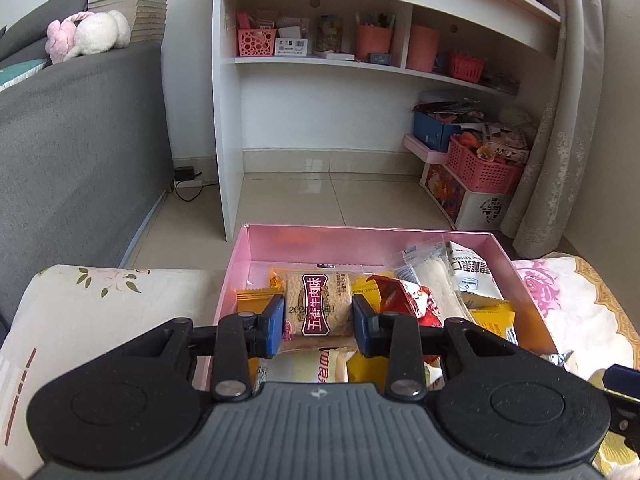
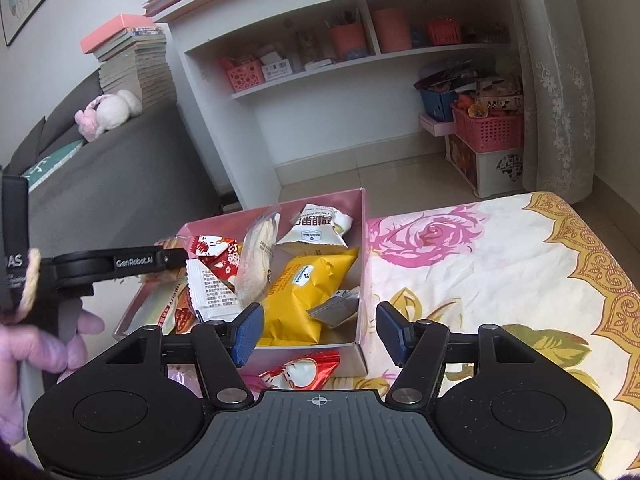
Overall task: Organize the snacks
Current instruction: 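Lower both packets into the pink box and open both tools, then move both tools toward the pink wafer bar and red candy packet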
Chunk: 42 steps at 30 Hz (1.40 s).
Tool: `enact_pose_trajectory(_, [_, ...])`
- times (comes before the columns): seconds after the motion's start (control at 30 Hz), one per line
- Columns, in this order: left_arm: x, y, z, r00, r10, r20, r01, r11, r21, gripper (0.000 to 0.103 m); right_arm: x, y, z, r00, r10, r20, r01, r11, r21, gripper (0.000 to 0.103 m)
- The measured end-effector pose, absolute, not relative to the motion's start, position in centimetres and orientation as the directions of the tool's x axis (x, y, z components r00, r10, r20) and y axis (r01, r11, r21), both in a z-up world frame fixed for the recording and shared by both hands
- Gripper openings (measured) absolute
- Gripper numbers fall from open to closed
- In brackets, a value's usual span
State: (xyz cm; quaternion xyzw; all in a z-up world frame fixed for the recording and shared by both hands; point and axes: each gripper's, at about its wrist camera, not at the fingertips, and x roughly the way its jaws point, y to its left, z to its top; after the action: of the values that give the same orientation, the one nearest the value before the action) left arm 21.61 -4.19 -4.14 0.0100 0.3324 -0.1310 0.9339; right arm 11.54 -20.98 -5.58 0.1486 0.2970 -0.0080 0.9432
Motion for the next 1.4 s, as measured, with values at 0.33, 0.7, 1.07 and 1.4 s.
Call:
enact_pose_trajectory(0.33, [21.1,-3.9,-3.4,0.771,-0.231,-0.593,0.253,0.966,-0.048,0.068,11.3,-21.1,-5.4,0.822,0.068,-0.566,0.099,0.961,0.260,0.069])
enact_pose_trajectory(0.7, [17.9,-2.0,-2.0,0.769,-0.238,-0.593,0.254,0.966,-0.058,0.086,9.5,-20.4,-4.1,0.832,0.073,-0.550,0.071,0.969,0.236,0.079])
enact_pose_trajectory(1.07, [14.9,0.9,-2.6,0.741,-0.234,-0.630,0.239,0.968,-0.079,0.100,7.9,-19.5,-3.9,0.836,0.051,-0.546,0.064,0.980,0.188,0.094])
enact_pose_trajectory(1.4, [14.9,2.3,-5.1,0.653,-0.220,-0.725,0.073,0.971,-0.229,0.103,7.7,-18.4,-5.8,0.828,-0.005,-0.561,0.072,0.993,0.097,0.097])
